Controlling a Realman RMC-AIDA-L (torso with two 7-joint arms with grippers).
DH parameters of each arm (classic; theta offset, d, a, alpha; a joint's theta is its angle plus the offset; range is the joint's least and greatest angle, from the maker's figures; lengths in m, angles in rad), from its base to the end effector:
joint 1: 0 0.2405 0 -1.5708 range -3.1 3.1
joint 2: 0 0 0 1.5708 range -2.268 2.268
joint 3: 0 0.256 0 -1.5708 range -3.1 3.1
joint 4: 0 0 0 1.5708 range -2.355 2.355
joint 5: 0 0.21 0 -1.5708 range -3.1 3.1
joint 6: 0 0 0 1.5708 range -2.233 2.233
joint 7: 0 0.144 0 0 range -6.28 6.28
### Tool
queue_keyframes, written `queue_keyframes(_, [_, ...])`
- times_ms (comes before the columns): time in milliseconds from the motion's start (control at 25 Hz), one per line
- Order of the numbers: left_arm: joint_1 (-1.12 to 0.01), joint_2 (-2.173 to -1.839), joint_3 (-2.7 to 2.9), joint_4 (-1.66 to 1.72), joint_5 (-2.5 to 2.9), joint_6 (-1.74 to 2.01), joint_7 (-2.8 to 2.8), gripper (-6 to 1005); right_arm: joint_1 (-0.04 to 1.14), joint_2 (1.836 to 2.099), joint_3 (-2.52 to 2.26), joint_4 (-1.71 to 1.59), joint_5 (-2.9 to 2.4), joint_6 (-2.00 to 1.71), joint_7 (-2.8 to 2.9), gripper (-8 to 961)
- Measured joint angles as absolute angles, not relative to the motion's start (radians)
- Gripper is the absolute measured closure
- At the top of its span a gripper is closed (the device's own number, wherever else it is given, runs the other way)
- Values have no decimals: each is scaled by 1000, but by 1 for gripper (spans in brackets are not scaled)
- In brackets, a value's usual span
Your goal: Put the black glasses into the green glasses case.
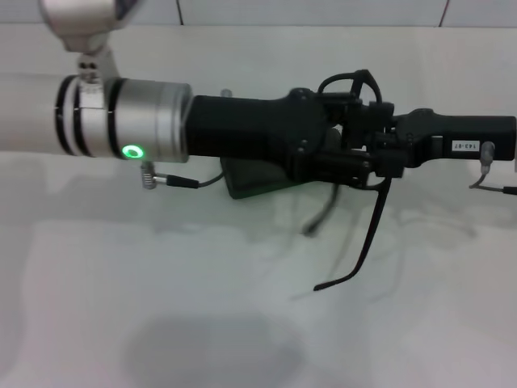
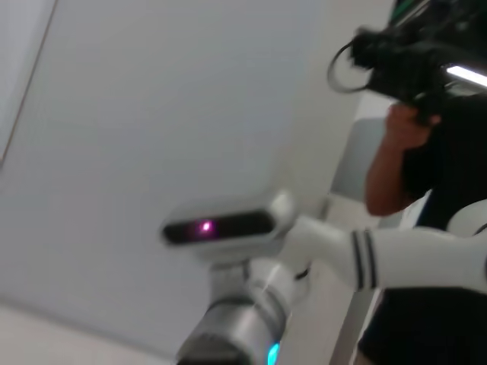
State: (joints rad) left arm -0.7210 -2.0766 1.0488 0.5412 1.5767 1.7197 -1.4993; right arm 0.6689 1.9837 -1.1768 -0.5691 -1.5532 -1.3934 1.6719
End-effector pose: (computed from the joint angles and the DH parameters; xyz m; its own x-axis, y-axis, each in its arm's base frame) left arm -0.1453 0.3335 -0.0280 0.6943 0.3313 0.6389 0.2138 -0.9426 0.2565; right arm 0.1923 0.3731 -0.0158 0.7089 -0.4714 -0.5247 -0.5261 -0.8488 0.0518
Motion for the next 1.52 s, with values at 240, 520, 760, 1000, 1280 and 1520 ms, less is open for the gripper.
queue_keyframes(240, [-729,-2085,1049,539,1614,1669,-1550,201,673,1989,-1177,-568,-1553,-1438,1673,844])
queue_keyframes(520, [-726,-2085,1049,543,1615,1675,-1550,201,664,1995,-1177,-565,-1553,-1460,1674,845])
queue_keyframes(760, [-714,-2083,1043,546,1608,1688,-1549,201,656,1984,-1173,-557,-1552,-1457,1673,845])
queue_keyframes(1000, [-658,-2047,999,550,1558,1722,-1528,201,646,1947,-1124,-557,-1542,-1527,1672,845])
queue_keyframes(1280, [-635,-2046,1008,540,1682,1607,-1489,201,639,1945,-888,-566,-1542,-1708,1644,845])
queue_keyframes(1520, [-684,-2091,1163,544,1752,1607,-1447,202,644,1992,-795,-567,-1540,-1682,1606,845])
